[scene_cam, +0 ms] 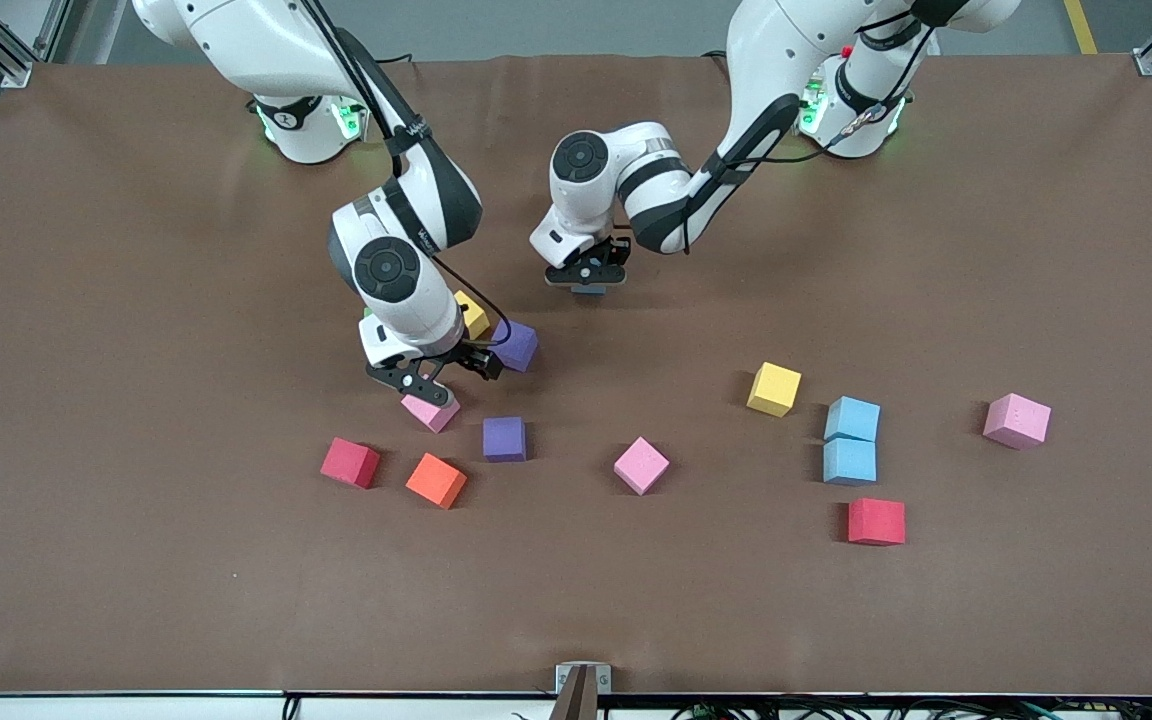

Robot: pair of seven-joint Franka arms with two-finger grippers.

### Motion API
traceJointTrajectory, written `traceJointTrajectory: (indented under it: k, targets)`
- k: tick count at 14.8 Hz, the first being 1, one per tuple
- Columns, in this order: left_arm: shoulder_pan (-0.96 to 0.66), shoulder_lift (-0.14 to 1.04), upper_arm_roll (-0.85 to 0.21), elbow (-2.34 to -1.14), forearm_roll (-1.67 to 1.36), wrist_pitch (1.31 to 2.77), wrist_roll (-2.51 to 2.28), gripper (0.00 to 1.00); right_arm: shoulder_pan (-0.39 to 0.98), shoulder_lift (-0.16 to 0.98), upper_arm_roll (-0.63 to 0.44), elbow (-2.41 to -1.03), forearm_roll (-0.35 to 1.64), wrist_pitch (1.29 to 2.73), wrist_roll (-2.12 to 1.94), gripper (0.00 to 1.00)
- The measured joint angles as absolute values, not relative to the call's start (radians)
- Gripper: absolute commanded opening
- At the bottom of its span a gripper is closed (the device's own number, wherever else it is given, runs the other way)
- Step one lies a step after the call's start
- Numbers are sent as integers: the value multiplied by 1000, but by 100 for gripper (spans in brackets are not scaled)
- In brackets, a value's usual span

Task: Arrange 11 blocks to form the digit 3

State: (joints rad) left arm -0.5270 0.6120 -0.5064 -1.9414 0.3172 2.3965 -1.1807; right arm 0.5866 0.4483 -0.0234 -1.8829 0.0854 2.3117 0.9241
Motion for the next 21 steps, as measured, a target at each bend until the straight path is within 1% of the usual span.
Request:
traceJointTrajectory:
  k: [1,2,6,10,13,15,17,19,20,21]
  targets:
    - [-526,612,-506,-1941,317,2397,-1192,99,593,448,-22,-1883,85,2317,928,100]
    - [-526,613,-505,-1941,317,2396,-1215,100,604,448,-22,-1884,85,2327,937,100]
    - [-524,630,-503,-1937,317,2397,-1274,100,657,458,-20,-1891,86,2368,988,100]
    - [-520,621,-503,-1916,317,2384,-1277,100,674,481,-20,-1902,86,2395,1004,100]
    - [-503,561,-502,-1902,317,2318,-1278,100,678,497,-20,-1903,86,2412,1005,100]
    - [-471,496,-503,-1900,317,2258,-1278,100,685,511,-19,-1903,86,2428,1009,100]
    - [-423,431,-503,-1898,317,2227,-1278,100,691,527,-19,-1904,86,2443,1013,99]
    - [-356,379,-503,-1898,317,2208,-1276,100,699,542,-19,-1904,86,2461,1022,95]
    - [-316,362,-503,-1898,317,2201,-1262,100,703,548,-19,-1905,86,2465,1025,86]
    - [-273,351,-502,-1898,317,2197,-1232,100,707,553,-19,-1905,86,2466,1029,73]
